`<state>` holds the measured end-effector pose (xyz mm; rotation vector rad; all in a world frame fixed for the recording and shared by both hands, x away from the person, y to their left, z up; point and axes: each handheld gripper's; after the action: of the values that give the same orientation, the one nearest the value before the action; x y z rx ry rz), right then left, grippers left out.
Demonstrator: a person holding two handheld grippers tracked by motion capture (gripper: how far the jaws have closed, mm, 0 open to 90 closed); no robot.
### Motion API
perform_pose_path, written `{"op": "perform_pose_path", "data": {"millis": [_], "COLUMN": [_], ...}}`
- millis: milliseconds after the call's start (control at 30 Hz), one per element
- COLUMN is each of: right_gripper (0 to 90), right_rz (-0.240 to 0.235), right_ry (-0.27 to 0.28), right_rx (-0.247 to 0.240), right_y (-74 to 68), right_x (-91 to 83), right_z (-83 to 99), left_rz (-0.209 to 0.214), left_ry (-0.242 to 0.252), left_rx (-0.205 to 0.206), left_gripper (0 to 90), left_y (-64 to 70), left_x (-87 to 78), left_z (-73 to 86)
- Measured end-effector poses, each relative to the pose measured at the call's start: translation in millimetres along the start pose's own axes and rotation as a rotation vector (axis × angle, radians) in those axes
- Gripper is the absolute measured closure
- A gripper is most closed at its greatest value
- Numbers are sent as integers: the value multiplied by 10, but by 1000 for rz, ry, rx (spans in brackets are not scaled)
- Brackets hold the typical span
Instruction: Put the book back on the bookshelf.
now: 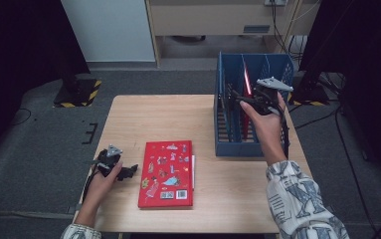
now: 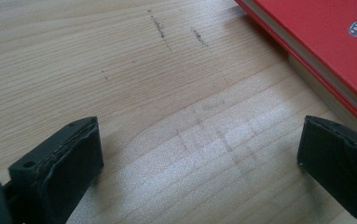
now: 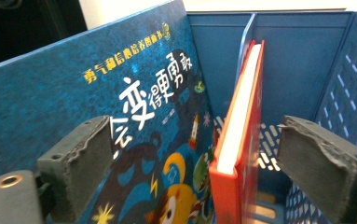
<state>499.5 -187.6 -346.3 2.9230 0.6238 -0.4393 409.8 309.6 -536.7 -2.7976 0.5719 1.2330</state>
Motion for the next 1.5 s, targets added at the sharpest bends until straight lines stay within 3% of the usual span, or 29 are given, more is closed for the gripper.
{"op": "perform_pose_path", "data": {"millis": [133,300,633,800,933,1067,1267,1333,1500], "right_gripper": [67,64,78,81,118,160,176,167,126], "right_rz": [-16,-52,-105,-153,-203,-238,-300,-324,-404], "right_ry": [-4,-2,-66,-57,-55,-96,-140,-157,-202], "right_rx": [-37,-32,-125,-155,-171,-210,-210,-230,-262], "right_y": [-9,-63,-346,-555,-733,-898,-1119,-1222,-1427], "right_x": [-123,-333,-575,-667,-676,-644,-569,-544,-480], "right_z": [65,168,553,739,867,984,1156,1198,1287], "left_rz": [0,-1,0,1,5,21,53,71,106], "left_ry": [0,1,1,1,4,-3,72,91,85], "left_rx": [0,-1,0,-1,-2,7,-25,-31,1], "left_gripper": [0,0,0,0,0,0,40,40,39], "left_y": [1,1,3,2,12,17,27,61,270], "left_x": [1,2,6,5,3,-7,-152,-211,-269], "left_z": [0,-1,-5,-5,1,-2,-39,-43,-67]}}
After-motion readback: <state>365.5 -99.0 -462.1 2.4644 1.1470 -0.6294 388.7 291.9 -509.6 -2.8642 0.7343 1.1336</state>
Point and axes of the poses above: each handheld gripper's, and its own axes: x roughly forward along the jaws, z roughly out of its underside, y roughly to its right, and after that the axes turned 10 degrees about -x, right-handed
